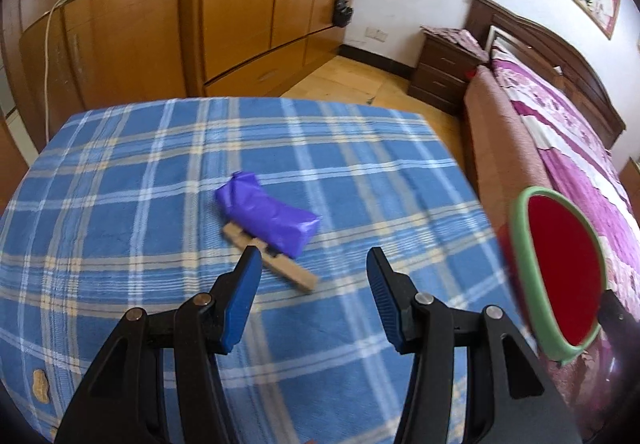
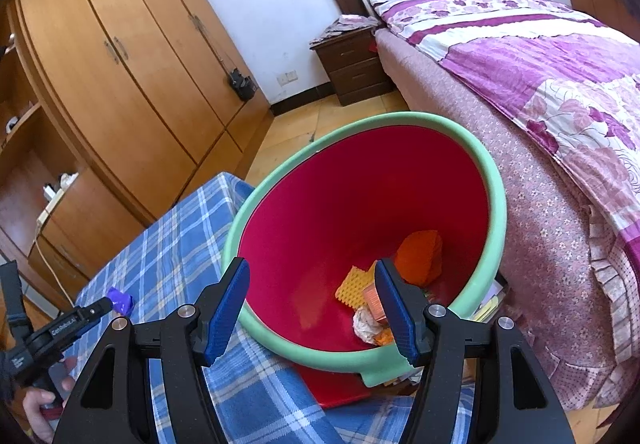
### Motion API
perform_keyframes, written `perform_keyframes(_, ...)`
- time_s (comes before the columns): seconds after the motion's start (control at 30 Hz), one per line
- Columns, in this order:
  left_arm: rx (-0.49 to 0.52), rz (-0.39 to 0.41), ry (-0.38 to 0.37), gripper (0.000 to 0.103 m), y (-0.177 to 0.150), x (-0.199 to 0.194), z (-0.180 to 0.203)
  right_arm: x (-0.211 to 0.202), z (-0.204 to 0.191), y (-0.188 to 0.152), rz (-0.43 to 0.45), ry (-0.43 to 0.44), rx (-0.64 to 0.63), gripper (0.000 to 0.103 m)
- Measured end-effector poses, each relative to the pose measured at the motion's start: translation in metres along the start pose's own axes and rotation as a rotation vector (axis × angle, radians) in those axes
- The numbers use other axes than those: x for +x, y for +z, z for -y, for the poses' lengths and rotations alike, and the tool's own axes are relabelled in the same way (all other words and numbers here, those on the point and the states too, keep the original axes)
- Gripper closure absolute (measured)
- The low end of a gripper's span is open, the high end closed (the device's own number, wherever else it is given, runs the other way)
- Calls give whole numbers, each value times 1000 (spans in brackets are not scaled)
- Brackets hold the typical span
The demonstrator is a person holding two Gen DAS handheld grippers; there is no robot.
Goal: Collect trash
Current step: 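Move both grippers back from the bucket to the table, then grasp the wooden clothespin with the left gripper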
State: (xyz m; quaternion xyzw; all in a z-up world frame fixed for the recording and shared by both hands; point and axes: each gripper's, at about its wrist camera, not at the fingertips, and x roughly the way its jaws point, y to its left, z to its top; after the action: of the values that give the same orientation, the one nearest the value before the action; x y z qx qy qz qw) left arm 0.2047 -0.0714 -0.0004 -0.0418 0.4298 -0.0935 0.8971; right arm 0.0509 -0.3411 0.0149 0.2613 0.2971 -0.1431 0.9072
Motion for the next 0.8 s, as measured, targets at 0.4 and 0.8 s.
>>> perform_keyframes(0.4, 2, -63, 46, 48, -5, 34, -5, 11, -5, -2, -24, 2, -9, 37)
perform_keyframes(0.8, 18, -70, 159, 48, -9, 32, -27, 12, -8, -3, -26, 7, -13, 37)
